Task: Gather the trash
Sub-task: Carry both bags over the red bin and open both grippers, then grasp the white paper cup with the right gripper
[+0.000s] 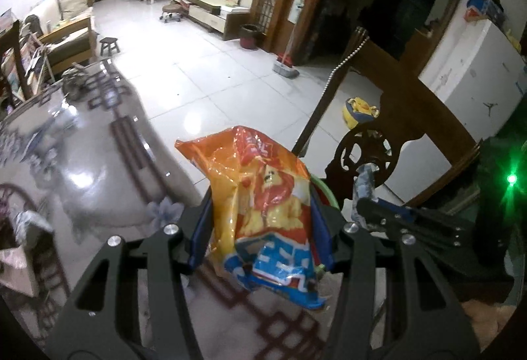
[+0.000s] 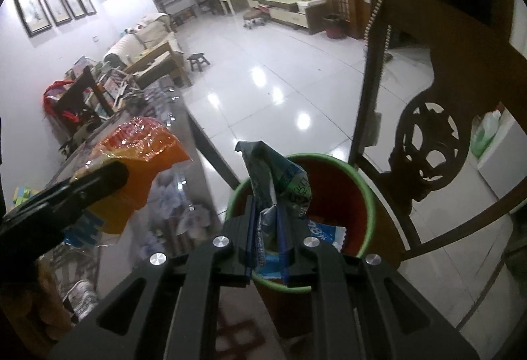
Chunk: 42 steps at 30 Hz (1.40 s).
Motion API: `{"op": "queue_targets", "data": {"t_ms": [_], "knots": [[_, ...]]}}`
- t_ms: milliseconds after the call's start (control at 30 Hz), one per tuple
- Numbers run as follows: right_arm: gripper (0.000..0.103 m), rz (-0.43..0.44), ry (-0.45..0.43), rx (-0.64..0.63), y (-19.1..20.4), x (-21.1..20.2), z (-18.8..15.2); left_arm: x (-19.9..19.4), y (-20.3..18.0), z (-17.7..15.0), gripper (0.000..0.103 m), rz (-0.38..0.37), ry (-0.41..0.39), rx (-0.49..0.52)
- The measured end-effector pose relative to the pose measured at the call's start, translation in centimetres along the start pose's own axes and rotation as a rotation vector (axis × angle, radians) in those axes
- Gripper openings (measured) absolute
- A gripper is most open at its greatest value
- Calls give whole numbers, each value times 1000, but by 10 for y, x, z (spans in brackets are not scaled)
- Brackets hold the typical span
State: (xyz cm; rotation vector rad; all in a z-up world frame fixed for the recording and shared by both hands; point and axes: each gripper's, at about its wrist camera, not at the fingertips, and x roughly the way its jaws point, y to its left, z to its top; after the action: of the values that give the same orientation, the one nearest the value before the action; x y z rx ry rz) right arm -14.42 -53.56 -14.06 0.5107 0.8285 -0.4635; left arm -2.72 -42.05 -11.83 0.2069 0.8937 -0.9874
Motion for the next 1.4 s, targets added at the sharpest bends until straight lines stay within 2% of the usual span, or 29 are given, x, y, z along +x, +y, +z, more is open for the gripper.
{"op": "queue_targets", "data": {"t_ms": [267, 367, 433, 500, 533, 700, 767, 1100, 1400], "knots": [[13, -12, 17, 39, -22, 22, 15, 37, -13, 11, 52, -62, 40, 25], [24, -32, 30, 51, -31, 33, 18, 47, -13, 14, 61, -75, 52, 26], [35, -44, 28, 65, -36, 37, 19, 51, -11, 14, 65, -82, 53, 21], [35, -65, 31, 74, -40, 41, 21, 54, -10, 15, 81, -91, 54, 15], [36, -72, 33, 79, -43, 42, 22, 55, -9, 16, 83, -90, 49, 14], [44, -90, 25, 103, -51, 41, 23, 53, -8, 17, 85, -93, 40, 15], [44, -99, 16, 109, -52, 39, 24, 49, -4, 18, 85, -95, 36, 7], [44, -104, -20, 78, -25, 4, 20, -13, 27, 14, 85, -76, -44, -55], [45, -44, -29, -15, 53, -22, -2, -105, 64, -18, 85, 30, -138, -51]]}}
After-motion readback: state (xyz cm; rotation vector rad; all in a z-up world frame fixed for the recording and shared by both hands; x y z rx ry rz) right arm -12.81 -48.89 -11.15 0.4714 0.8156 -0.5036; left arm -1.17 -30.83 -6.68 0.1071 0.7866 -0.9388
